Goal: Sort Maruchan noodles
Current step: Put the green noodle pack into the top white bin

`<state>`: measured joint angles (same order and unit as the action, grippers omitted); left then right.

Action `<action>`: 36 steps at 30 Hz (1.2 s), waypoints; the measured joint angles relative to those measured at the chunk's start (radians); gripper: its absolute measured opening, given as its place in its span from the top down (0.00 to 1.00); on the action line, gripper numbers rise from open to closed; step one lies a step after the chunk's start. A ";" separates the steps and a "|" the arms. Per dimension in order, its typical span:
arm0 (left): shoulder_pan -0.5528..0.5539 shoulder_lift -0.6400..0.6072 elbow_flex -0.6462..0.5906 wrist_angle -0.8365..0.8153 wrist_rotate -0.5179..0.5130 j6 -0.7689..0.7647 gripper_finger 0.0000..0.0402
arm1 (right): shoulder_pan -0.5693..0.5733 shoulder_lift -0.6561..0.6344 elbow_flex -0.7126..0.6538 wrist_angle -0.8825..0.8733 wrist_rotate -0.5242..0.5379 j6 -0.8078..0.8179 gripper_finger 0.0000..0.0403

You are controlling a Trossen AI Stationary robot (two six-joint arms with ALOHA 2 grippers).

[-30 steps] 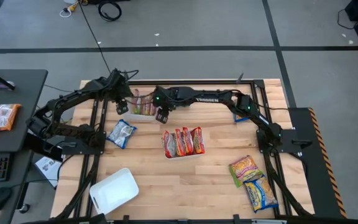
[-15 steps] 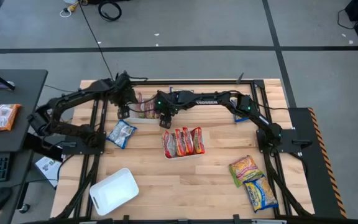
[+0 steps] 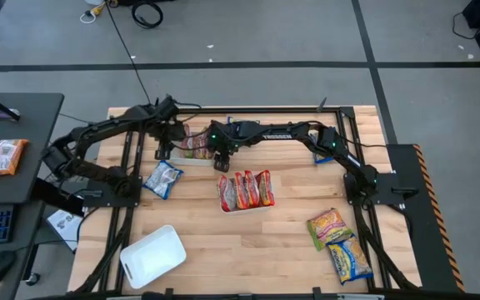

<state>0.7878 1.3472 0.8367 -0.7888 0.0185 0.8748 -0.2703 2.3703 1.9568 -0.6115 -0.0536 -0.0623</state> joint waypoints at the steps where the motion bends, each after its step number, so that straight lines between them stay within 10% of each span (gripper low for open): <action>1: 0.001 0.007 -0.018 0.027 -0.011 -0.001 0.56 | 0.000 0.000 0.000 0.006 0.000 -0.004 0.50; 25: -0.100 0.115 -0.049 0.238 0.006 -0.226 0.57 | -0.041 -0.005 -0.002 0.078 -0.036 0.008 0.51; 36: -0.103 0.112 -0.043 0.259 -0.051 -0.265 0.36 | -0.037 -0.072 0.002 -0.085 0.014 0.026 0.51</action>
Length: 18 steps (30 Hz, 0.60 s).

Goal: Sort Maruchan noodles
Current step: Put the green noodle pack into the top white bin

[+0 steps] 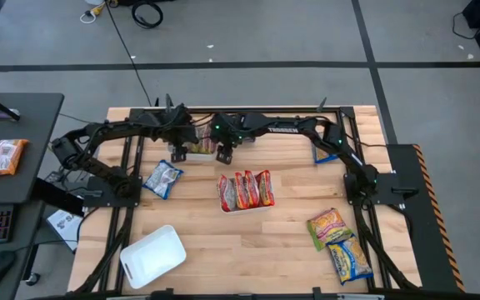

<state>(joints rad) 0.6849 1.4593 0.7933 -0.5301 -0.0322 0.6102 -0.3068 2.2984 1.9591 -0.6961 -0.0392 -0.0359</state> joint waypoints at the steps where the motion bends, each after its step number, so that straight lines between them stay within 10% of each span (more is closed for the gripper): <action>1: 0.000 0.000 0.000 -0.001 -0.022 0.001 0.34 | 0.001 -0.015 0.000 -0.029 0.007 0.005 0.51; 18: -0.039 -0.018 0.304 -0.335 -0.046 -0.154 0.28 | 0.170 -0.402 0.000 -0.512 0.110 0.218 0.51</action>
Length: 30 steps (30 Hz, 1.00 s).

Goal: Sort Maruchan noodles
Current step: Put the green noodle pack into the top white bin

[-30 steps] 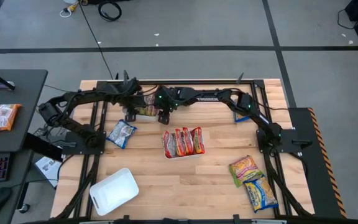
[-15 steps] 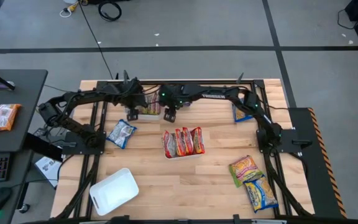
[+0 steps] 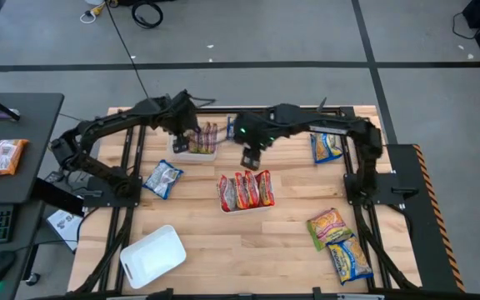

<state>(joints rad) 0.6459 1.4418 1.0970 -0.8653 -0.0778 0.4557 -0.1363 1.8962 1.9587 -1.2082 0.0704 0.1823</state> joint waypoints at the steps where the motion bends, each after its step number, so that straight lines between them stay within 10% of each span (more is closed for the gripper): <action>1: -0.006 -0.011 0.022 -0.004 0.017 -0.015 0.28 | 0.026 -0.020 0.000 -0.029 0.000 0.014 0.51; 11: -0.082 -0.222 0.121 0.123 0.228 -0.219 0.28 | 0.360 -0.193 -0.213 -0.119 0.006 0.383 0.53; 18: -0.166 -0.294 0.122 0.364 0.365 -0.458 0.28 | 0.589 -0.261 -0.463 -0.164 -0.243 0.803 0.53; 24: -0.299 -0.294 0.122 0.473 0.344 -0.647 0.28 | 0.752 -0.271 -0.671 -0.230 -0.356 0.914 0.53; 30: -0.545 -0.292 0.122 0.440 0.083 -0.714 0.28 | 0.793 -0.271 -0.881 -0.174 -0.372 0.857 0.54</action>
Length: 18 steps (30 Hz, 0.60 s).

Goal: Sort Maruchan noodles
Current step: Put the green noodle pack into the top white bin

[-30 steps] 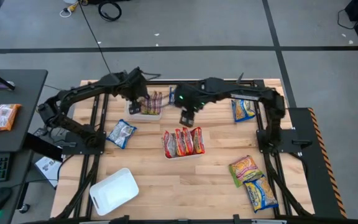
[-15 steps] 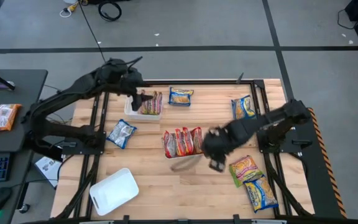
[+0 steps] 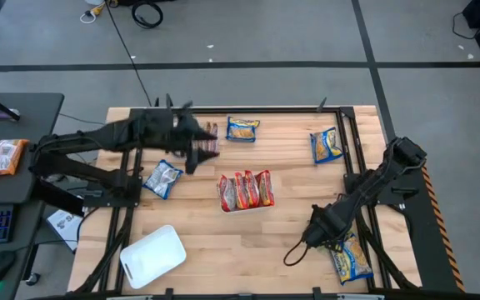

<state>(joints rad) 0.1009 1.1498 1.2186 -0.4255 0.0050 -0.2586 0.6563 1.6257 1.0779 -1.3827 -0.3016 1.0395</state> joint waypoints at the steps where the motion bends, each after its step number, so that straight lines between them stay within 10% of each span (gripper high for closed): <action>1: -0.035 0.002 0.000 -0.013 -0.021 -0.031 0.28 | 0.000 0.000 -0.023 0.032 0.018 -0.015 0.54; 18: -0.336 0.021 -0.001 -0.188 -0.215 -0.308 0.28 | -0.003 0.009 -0.058 0.709 0.305 -0.150 0.55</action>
<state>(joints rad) -0.2348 1.1709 1.2179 -0.6139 -0.2097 -0.5664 0.6537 1.6348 1.0203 -0.6736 0.0031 0.8900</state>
